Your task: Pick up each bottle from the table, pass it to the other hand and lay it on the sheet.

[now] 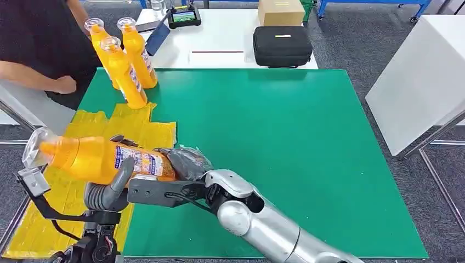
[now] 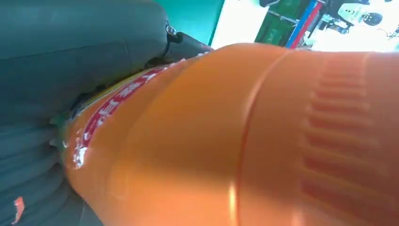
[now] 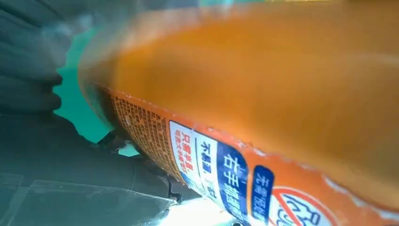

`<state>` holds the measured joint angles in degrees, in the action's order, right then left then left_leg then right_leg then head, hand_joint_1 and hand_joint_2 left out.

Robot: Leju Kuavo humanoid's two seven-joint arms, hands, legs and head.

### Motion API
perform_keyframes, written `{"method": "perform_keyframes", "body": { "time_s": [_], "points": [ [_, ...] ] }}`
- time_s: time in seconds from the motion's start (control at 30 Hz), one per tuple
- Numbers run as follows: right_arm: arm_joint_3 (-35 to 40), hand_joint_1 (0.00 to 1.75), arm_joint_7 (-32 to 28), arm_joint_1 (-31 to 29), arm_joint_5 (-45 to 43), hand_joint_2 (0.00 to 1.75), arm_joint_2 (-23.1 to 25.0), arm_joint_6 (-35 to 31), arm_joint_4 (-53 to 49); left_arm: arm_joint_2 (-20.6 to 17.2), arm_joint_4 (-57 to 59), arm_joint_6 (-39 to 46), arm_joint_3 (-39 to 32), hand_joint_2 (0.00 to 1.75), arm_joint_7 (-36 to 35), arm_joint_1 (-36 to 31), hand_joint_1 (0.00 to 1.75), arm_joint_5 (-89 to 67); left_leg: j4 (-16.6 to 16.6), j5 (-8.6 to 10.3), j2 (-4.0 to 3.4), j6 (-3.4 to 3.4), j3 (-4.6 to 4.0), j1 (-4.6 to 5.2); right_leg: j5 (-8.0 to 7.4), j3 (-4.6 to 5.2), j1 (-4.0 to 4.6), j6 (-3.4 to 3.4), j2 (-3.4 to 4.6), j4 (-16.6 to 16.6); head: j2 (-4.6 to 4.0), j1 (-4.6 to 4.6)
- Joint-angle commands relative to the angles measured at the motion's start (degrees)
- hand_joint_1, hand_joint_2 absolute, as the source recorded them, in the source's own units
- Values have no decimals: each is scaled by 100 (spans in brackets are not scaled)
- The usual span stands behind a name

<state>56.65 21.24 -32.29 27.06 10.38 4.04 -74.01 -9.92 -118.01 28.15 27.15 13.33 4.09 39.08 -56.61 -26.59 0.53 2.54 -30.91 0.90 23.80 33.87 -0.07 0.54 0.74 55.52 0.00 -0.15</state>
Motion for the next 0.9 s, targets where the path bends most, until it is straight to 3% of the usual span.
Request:
{"method": "perform_keyframes", "body": {
  "time_s": [0.03,0.13,0.2,0.3,0.43,0.5,0.8,0.9],
  "points": [
    [15,0,68,429,627,0,-929,-349,370,-59,-278,224,-448,175,495,238,175,-387,16,-3,17,-15,33,-11,5,-43,10,3,-24,-25,0,0],
    [-792,0,328,978,1091,0,-1173,-631,-42,70,-391,620,-1057,175,782,617,175,-1458,17,-6,24,-20,42,-15,9,-58,14,5,-36,-30,0,-4],
    [-1427,0,10,1487,1368,0,-1504,-1034,-727,280,-583,1020,-1549,175,1038,1150,175,-2512,8,-2,38,-9,17,-6,7,-31,6,4,-34,-16,0,4],
    [-1641,0,-78,1623,1418,0,-1587,-846,-982,314,-652,914,-1671,175,1055,1310,175,-2545,5,-14,25,-13,20,-6,11,-32,4,5,-19,-12,0,-2],
    [-2644,0,-758,2255,1669,0,-1728,-1464,-2366,918,-393,1185,-2350,175,964,1630,175,-5221,2,-20,30,-20,27,-2,22,-41,3,5,-36,-8,0,2],
    [-3117,0,-936,2517,1605,0,-1799,-1344,-3056,952,-134,1185,-2410,175,871,1624,175,-6036,0,-11,23,-11,2,6,11,-11,-4,5,-23,-3,0,-2],
    [-3090,0,-969,2513,1654,0,-1692,-1338,-2929,962,-121,1185,-2389,175,857,1579,175,-6051,6,-15,9,-14,15,4,8,-21,-2,2,-15,-11,0,-2],
    [-3385,0,-1468,2757,1679,0,-1811,-2071,-3362,885,294,1185,-2404,175,522,1510,175,-7899,6,-12,9,-12,14,3,7,-19,0,1,-16,-11,0,0]
  ]
}}
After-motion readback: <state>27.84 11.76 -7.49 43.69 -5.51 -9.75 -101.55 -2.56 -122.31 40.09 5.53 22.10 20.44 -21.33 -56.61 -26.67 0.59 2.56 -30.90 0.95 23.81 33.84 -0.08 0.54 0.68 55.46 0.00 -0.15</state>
